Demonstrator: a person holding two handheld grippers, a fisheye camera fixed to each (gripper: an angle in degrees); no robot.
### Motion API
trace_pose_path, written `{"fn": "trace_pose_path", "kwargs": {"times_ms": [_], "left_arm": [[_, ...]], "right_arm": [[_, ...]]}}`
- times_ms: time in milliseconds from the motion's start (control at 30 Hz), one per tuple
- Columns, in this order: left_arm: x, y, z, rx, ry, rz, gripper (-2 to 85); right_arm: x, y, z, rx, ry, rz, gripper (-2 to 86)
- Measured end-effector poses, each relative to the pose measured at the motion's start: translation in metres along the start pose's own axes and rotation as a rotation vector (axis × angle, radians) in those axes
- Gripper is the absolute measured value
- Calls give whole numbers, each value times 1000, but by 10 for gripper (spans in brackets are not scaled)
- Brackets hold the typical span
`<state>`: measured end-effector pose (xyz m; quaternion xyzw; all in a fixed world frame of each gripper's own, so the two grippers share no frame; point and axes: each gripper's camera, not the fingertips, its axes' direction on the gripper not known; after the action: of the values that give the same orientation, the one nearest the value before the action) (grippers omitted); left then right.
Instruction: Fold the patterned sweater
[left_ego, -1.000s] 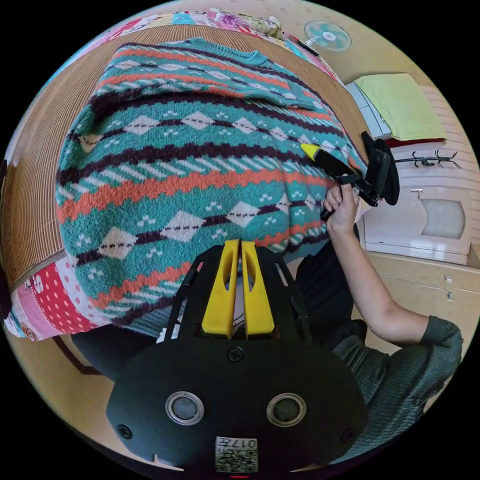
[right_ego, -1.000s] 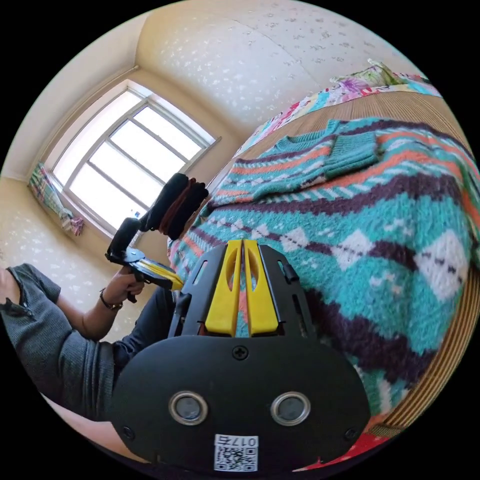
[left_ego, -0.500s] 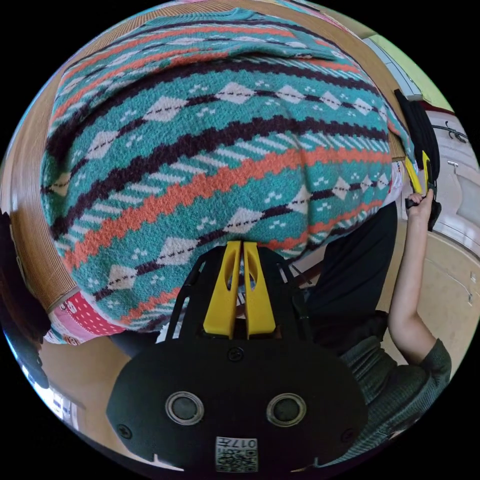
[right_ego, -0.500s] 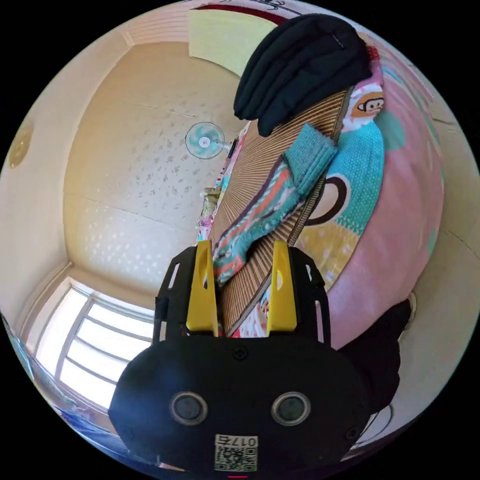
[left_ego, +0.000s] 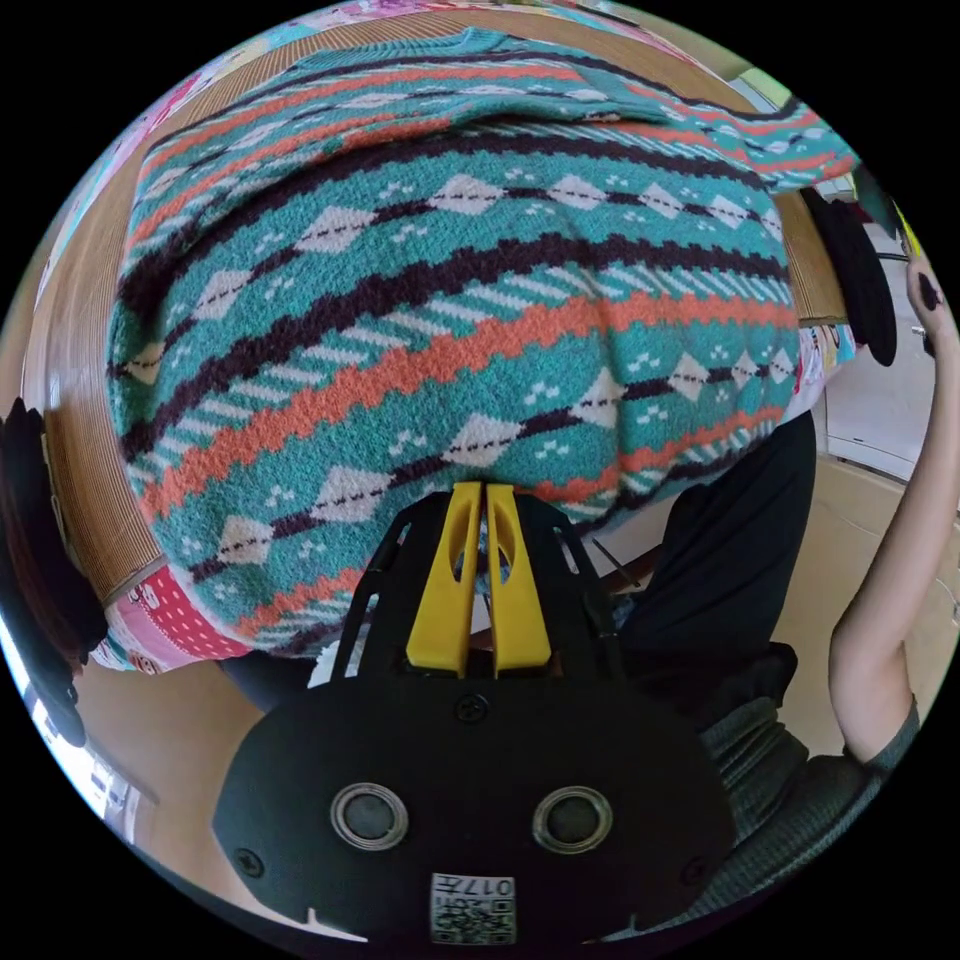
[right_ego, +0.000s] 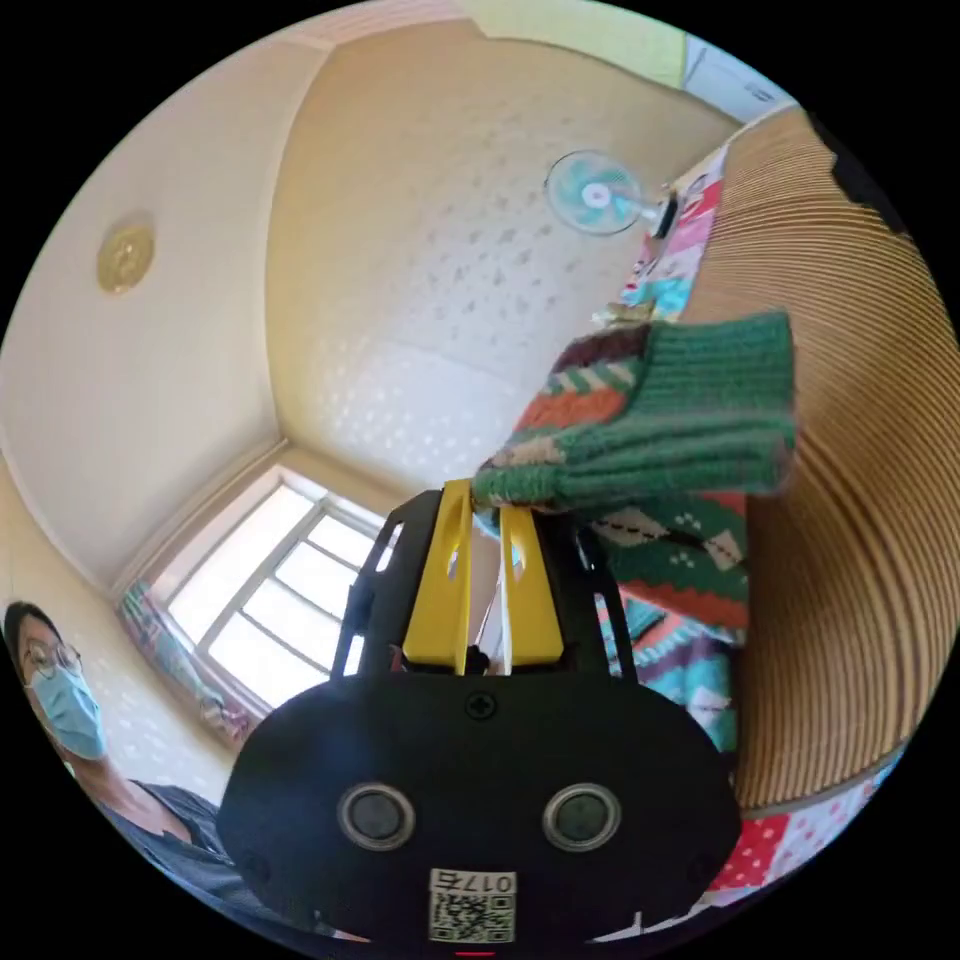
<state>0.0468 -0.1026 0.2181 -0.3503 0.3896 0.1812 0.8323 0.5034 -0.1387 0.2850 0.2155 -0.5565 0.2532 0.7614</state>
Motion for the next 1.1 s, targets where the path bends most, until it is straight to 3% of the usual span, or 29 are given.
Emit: {"fn": "trace_pose_path", "kwargs": {"times_ms": [67, 133, 200, 367, 533, 633, 733, 1000, 1100], "left_arm": [[-5, 8, 5, 42, 15, -12, -6], [-13, 20, 12, 104, 37, -13, -6], [-21, 31, 17, 158, 72, -8, -6], [-63, 73, 27, 278, 242, -37, -7], [-127, 127, 24, 534, 278, -213, -10], [-153, 118, 35, 563, 283, -260, -9], [-160, 71, 60, 434, 247, -234, -8], [-182, 3, 68, 539, 188, -179, -7], [-181, -15, 62, 504, 129, -157, -8]], "right_arm": [[-15, 26, 71, -172, -6, -72, 80], [-3, 71, 153, -482, 123, -18, 109], [11, 110, 180, -601, 201, 6, 112], [20, 190, 144, -623, 223, -59, 36], [18, 252, 60, -539, 591, -49, 11], [14, 277, 50, -487, 821, -156, 8], [27, 276, 79, -589, 858, -159, 5], [72, 220, 164, -643, 919, -177, 4], [91, 189, 175, -727, 853, -45, 5]]}}
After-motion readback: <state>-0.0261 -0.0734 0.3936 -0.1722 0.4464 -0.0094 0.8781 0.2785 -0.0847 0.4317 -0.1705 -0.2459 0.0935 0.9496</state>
